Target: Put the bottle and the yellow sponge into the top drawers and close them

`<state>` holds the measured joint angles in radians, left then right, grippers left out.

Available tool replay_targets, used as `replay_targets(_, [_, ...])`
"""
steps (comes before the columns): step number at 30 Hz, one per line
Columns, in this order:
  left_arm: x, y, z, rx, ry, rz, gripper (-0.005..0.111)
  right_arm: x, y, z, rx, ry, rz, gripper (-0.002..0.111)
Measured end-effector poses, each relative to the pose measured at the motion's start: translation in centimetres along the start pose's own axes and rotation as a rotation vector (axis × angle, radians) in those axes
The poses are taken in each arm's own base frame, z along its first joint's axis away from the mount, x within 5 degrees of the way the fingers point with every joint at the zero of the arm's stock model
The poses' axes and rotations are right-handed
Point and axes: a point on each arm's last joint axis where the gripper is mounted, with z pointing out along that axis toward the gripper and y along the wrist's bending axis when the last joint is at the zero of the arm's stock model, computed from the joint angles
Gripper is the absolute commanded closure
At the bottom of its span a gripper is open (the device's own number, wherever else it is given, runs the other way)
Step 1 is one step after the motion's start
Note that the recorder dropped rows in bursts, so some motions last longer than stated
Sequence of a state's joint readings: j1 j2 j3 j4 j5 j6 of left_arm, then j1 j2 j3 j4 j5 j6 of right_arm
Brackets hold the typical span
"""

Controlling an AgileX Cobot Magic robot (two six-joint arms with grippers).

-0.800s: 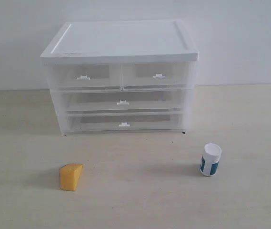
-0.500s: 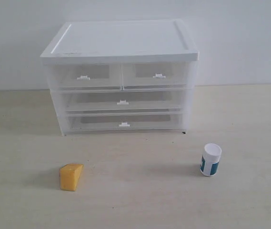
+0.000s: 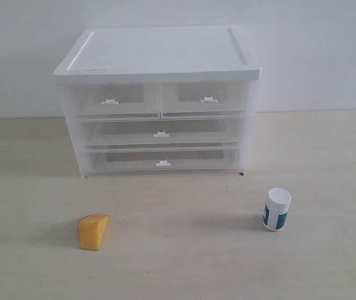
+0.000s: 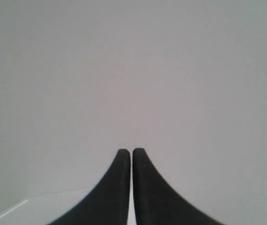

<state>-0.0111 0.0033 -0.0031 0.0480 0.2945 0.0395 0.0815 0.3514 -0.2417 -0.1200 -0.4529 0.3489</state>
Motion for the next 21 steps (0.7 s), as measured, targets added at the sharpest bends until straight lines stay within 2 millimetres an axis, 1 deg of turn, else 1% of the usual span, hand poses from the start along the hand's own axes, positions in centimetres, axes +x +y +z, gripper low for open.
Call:
replay_targets(3, [0.0, 0.0, 0.0, 0.0, 0.0, 0.0, 0.103, 0.2, 0.4, 2.4, -0.049, 0.047, -0.028, 0.108])
replay_targets(5, [0.0, 0.0, 0.0, 0.0, 0.0, 0.0, 0.103, 0.9, 0.5, 3.9, -0.09, 0.077, -0.027, 0.108])
replay_targets(6, [0.0, 0.0, 0.0, 0.0, 0.0, 0.0, 0.103, 1.9, 0.5, 5.0, -0.114, 0.107, -0.022, 0.108])
replay_targets(7, [0.0, 0.0, 0.0, 0.0, 0.0, 0.0, 0.103, 2.6, 0.4, 5.5, -0.116, 0.133, -0.014, 0.108])
replay_targets(8, [0.0, 0.0, 0.0, 0.0, 0.0, 0.0, 0.103, 3.9, 0.2, 6.4, -0.121, 0.176, 0.001, 0.108])
replay_targets(9, [0.0, 0.0, 0.0, 0.0, 0.0, 0.0, 0.103, 4.6, 0.0, 6.8, -0.121, 0.199, 0.006, 0.108])
replay_targets(10, [0.0, 0.0, 0.0, 0.0, 0.0, 0.0, 0.103, 5.8, -0.2, 7.4, -0.12, 0.237, 0.017, 0.108])
replay_targets(12, [0.0, 0.0, 0.0, 0.0, 0.0, 0.0, 0.103, 7.3, -0.5, 8.1, -0.12, 0.277, 0.034, 0.108])
replay_targets(13, [0.0, 0.0, 0.0, 0.0, 0.0, 0.0, 0.103, 7.6, -0.6, 8.2, -0.122, 0.286, 0.037, 0.108])
replay_targets(15, [0.0, 0.0, 0.0, 0.0, 0.0, 0.0, 0.103, 9.2, -0.7, 8.8, -0.128, 0.324, 0.05, 0.108])
replay_targets(16, [0.0, 0.0, 0.0, 0.0, 0.0, 0.0, 0.103, 9.6, -0.6, 8.9, -0.13, 0.334, 0.046, 0.108])
replay_targets(19, [0.0, 0.0, 0.0, 0.0, 0.0, 0.0, 0.103, 11.2, 0.9, 9.2, -0.138, 0.357, 0.005, 0.108])
replay_targets(21, [0.0, 0.0, 0.0, 0.0, 0.0, 0.0, 0.103, 12.2, 1.9, 9.2, -0.103, 0.357, -0.035, 0.108])
